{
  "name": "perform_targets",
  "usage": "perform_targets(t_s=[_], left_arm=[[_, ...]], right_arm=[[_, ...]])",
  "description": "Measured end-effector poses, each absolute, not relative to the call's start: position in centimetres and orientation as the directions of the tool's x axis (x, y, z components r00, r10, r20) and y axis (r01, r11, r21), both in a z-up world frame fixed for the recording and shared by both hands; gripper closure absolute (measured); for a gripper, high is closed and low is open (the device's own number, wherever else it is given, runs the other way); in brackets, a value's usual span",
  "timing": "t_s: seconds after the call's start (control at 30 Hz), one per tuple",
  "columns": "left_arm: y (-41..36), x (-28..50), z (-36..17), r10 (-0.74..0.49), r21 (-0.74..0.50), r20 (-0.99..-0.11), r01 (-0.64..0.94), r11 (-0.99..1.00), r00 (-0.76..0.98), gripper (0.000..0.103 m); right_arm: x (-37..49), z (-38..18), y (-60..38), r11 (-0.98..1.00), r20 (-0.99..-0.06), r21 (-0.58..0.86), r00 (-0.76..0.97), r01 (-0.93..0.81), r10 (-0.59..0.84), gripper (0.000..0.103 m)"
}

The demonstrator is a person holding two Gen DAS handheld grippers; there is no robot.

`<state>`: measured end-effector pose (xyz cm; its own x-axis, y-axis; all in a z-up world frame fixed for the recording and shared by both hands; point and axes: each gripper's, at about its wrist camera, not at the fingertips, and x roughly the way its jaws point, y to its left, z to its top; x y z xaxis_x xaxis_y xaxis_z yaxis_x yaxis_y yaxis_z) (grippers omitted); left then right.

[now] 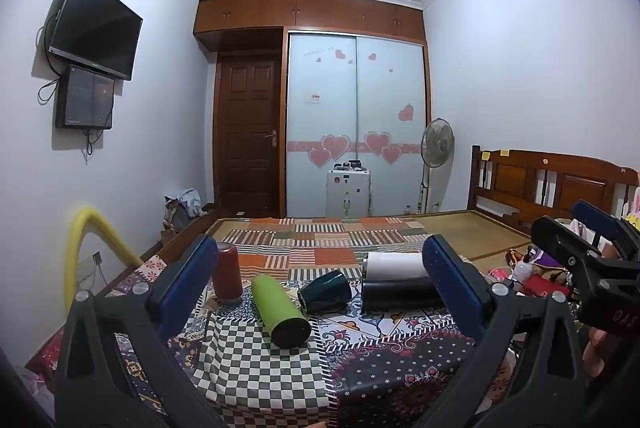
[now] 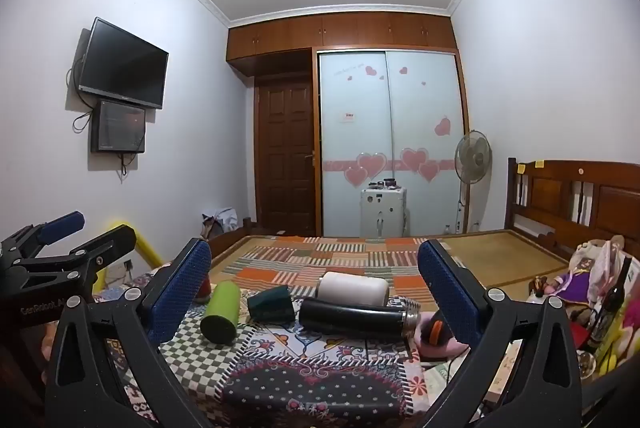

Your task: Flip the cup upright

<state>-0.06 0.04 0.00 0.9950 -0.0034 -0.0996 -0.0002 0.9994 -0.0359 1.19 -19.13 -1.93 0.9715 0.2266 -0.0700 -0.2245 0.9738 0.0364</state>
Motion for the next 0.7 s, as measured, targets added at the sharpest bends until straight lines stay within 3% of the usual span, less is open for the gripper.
perform_targets(t_s=[0.7], left_arm=[[0.06,-0.10,-0.14,0.001,-0.004,-0.092,-0.002,1.000,0.996,0.000]], right_arm=[[1.23,-2.26,-18.79,0.974,-0.073,0.035,0.971,-0.224,0.226,0.000]])
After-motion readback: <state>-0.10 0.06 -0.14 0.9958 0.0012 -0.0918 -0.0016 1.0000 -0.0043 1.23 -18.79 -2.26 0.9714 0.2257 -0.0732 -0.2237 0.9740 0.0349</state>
